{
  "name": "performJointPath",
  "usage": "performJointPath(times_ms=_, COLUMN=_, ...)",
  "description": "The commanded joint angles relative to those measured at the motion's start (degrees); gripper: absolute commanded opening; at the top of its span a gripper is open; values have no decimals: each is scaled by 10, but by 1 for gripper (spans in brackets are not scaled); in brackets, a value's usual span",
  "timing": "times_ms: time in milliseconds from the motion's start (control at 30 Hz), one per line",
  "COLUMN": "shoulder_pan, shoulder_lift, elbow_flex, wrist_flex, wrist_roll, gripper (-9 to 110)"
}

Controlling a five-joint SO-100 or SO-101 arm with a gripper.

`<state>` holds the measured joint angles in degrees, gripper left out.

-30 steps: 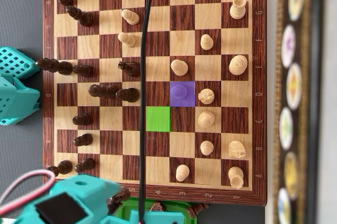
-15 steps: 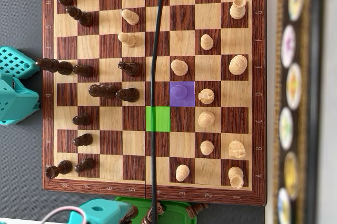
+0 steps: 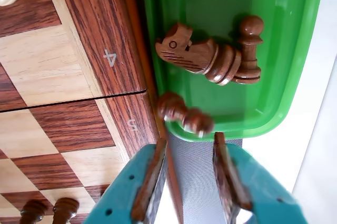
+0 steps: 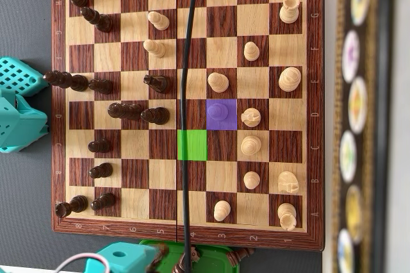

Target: Play chess

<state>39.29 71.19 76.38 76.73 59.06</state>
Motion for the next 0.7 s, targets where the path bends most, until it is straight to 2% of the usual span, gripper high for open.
performJointPath(times_ms=0, shoulder_pan=-2, shoulder_lift=8, elbow_flex=-28, wrist_flex=0, wrist_roll=-4, gripper=15)
performJointPath(times_ms=333, shoulder_pan=-33, shoulder_lift=14, elbow_flex=-29, wrist_flex=0, wrist_roll=-1, gripper=7)
performJointPath(times_ms=667, shoulder_pan=-97, shoulder_lift=166, elbow_flex=-22, wrist_flex=0, wrist_roll=6, gripper=6)
